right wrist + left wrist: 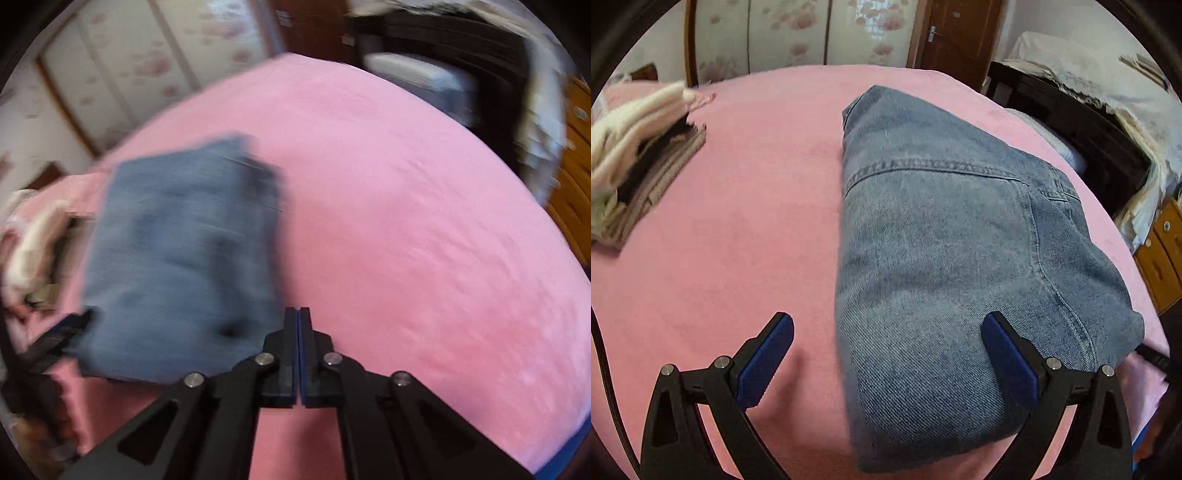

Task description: Fold large clothes

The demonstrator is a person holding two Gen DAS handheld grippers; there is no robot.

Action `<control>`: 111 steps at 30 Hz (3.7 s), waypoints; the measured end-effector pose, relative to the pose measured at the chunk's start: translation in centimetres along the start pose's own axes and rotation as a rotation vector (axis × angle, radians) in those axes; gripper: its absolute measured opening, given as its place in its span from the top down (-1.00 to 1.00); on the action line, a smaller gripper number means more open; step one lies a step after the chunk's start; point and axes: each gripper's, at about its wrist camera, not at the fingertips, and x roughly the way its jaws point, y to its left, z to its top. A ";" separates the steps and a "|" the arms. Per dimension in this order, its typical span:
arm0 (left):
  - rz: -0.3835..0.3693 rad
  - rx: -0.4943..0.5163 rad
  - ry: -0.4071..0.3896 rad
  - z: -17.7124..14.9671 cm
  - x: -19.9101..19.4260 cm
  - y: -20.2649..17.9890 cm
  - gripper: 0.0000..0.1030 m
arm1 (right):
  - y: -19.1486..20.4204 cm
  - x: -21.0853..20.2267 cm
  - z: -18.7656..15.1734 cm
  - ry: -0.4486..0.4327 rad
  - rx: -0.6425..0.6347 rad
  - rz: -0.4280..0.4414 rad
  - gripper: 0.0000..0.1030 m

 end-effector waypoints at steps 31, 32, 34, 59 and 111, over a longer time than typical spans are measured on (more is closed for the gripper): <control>-0.086 0.070 0.078 -0.3 0.3 -2.3 -0.97 | 4.1 0.5 -0.5 0.025 -0.111 0.192 0.76; -0.094 0.060 0.084 -0.4 0.5 -2.2 -0.97 | 3.8 1.2 -0.9 0.038 -0.091 0.193 0.75; -0.095 0.049 0.076 -0.1 0.2 -1.9 -0.97 | 3.9 1.1 -0.7 0.034 -0.095 0.189 0.73; -0.035 0.027 0.096 19.7 10.3 0.9 -0.16 | 15.8 8.5 15.9 0.029 -0.275 0.064 0.93; -0.324 -0.071 0.193 5.0 2.4 2.9 -0.99 | 4.3 4.3 6.6 0.170 -0.202 0.365 -0.88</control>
